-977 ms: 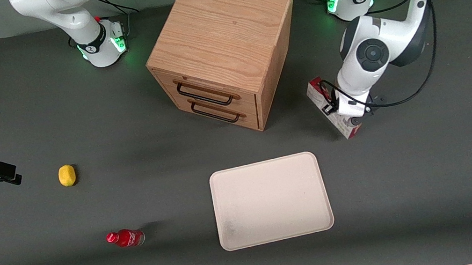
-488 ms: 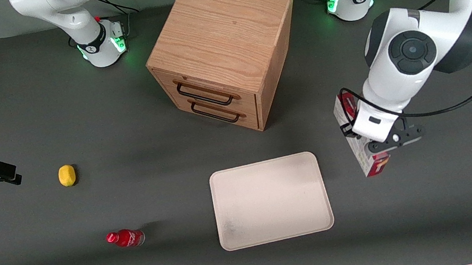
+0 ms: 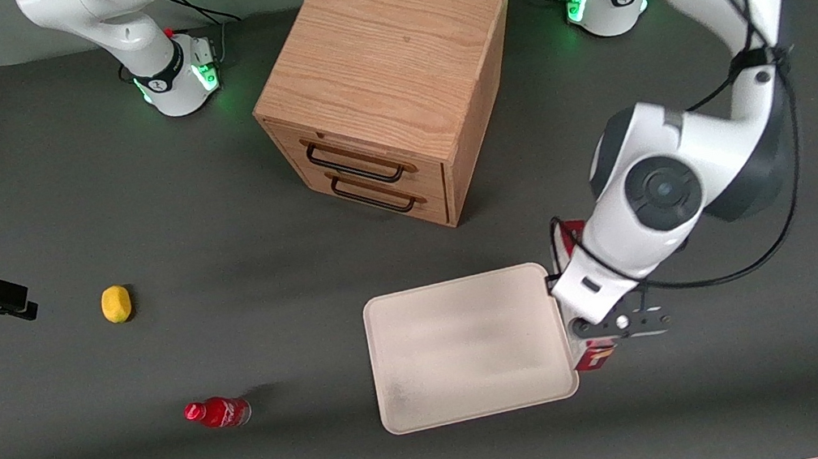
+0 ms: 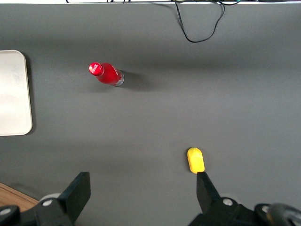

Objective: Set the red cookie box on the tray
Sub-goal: 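Carry the held cookie box over the white tray, then lower the cookie box onto the tray and open the left gripper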

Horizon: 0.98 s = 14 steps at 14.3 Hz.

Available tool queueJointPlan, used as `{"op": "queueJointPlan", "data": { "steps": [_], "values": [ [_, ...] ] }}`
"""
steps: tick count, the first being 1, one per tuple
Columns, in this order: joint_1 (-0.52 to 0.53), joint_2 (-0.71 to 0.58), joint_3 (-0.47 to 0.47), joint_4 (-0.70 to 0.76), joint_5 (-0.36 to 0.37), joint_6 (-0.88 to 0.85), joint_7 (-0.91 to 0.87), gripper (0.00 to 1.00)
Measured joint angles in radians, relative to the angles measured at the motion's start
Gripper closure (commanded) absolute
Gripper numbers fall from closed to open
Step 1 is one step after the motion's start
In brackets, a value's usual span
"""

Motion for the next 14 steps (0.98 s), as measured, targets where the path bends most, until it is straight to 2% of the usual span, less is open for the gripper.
{"op": "queueJointPlan", "data": {
  "steps": [7,8,9,14],
  "values": [
    [-0.058,0.192,0.045,0.052,-0.004,0.132,-0.098,1.0],
    [-0.06,0.203,0.047,0.053,-0.008,0.135,-0.118,0.72],
    [-0.061,0.213,0.049,0.053,-0.021,0.142,-0.136,0.01],
    [-0.067,0.23,0.052,0.031,-0.044,0.237,-0.151,0.0]
  ]
}}
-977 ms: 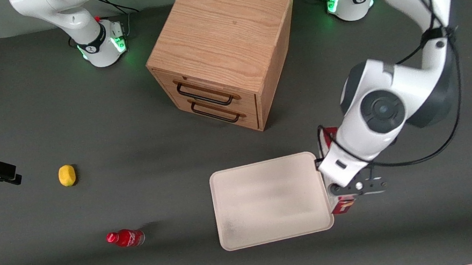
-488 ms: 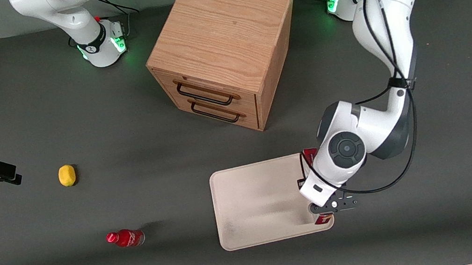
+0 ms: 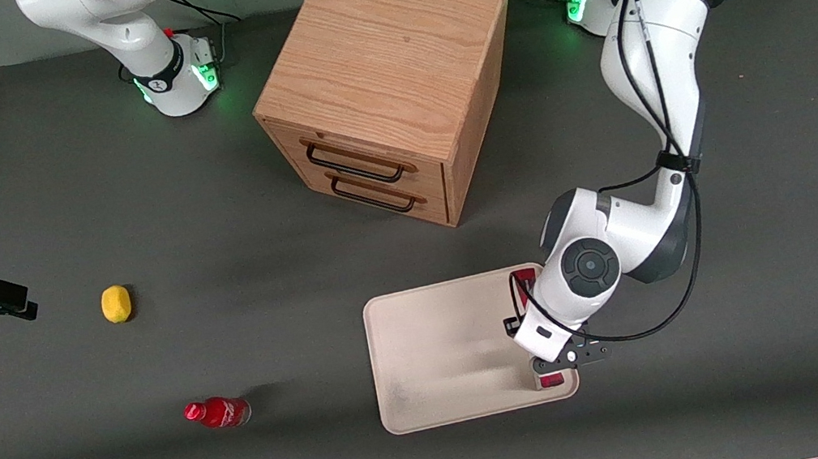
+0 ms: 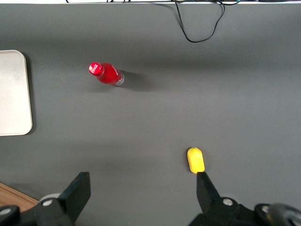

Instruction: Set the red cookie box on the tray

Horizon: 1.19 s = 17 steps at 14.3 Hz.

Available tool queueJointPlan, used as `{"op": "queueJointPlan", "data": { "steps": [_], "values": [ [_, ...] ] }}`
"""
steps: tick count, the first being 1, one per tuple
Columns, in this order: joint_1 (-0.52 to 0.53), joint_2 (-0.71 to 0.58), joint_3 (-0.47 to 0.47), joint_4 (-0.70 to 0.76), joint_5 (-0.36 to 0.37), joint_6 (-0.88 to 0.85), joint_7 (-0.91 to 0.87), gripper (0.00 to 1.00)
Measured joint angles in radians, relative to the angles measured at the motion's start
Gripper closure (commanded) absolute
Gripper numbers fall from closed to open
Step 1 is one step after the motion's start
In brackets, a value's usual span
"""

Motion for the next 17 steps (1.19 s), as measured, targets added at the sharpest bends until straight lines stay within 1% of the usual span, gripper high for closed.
{"op": "queueJointPlan", "data": {
  "steps": [3,5,7,9,12,15,17],
  "values": [
    [0.001,-0.023,0.009,-0.002,-0.001,0.001,0.0,0.0],
    [0.015,-0.09,0.021,-0.03,-0.002,-0.002,-0.001,0.0],
    [0.061,-0.2,0.03,-0.113,-0.002,-0.011,0.016,0.0],
    [0.138,-0.334,0.035,-0.227,-0.002,-0.043,0.093,0.0],
    [0.241,-0.534,0.056,-0.361,-0.003,-0.192,0.235,0.0],
    [0.306,-0.719,0.069,-0.456,-0.005,-0.341,0.35,0.0],
    [0.336,-0.831,0.071,-0.53,-0.036,-0.397,0.382,0.0]
  ]
}}
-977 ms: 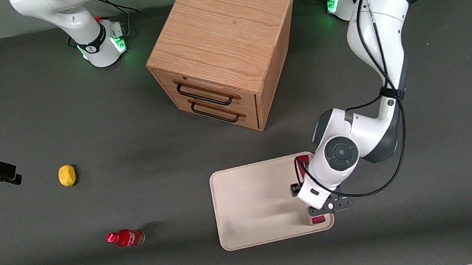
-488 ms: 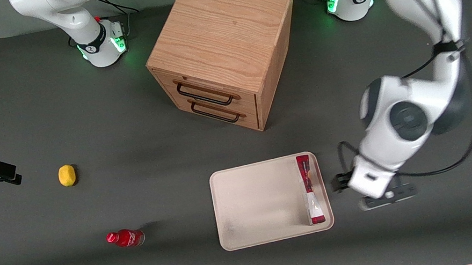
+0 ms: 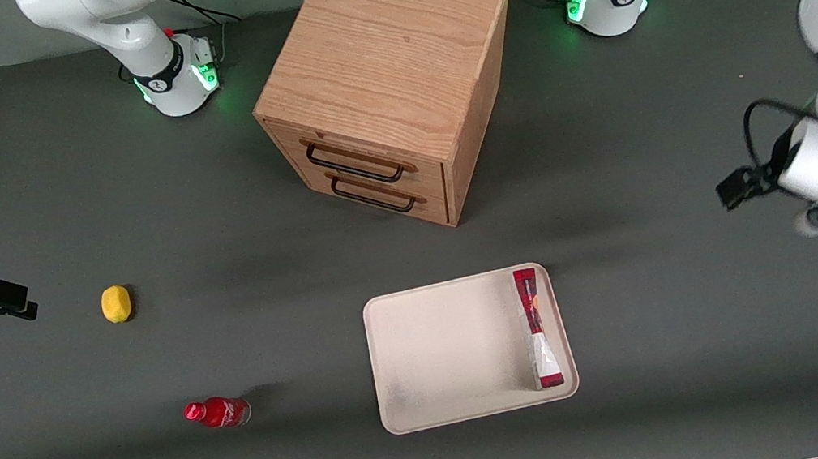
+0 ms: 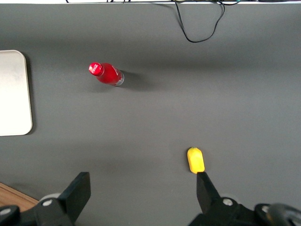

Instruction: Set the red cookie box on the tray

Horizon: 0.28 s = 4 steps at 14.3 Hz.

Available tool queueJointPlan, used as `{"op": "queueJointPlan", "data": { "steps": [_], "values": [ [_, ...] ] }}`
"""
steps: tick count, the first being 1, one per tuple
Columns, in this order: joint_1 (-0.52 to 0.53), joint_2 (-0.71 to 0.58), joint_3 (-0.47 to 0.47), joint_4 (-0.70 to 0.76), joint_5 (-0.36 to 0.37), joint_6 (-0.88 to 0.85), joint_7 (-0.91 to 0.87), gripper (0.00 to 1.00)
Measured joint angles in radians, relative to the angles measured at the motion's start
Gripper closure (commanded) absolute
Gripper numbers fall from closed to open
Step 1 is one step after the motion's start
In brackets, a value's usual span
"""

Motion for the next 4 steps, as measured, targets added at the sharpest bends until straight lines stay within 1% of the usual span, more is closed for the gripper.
{"op": "queueJointPlan", "data": {
  "steps": [2,4],
  "values": [
    [0.02,-0.097,0.001,-0.073,-0.036,-0.039,0.01,0.0],
    [0.028,-0.158,0.001,-0.125,-0.049,-0.051,0.02,0.0]
  ]
}}
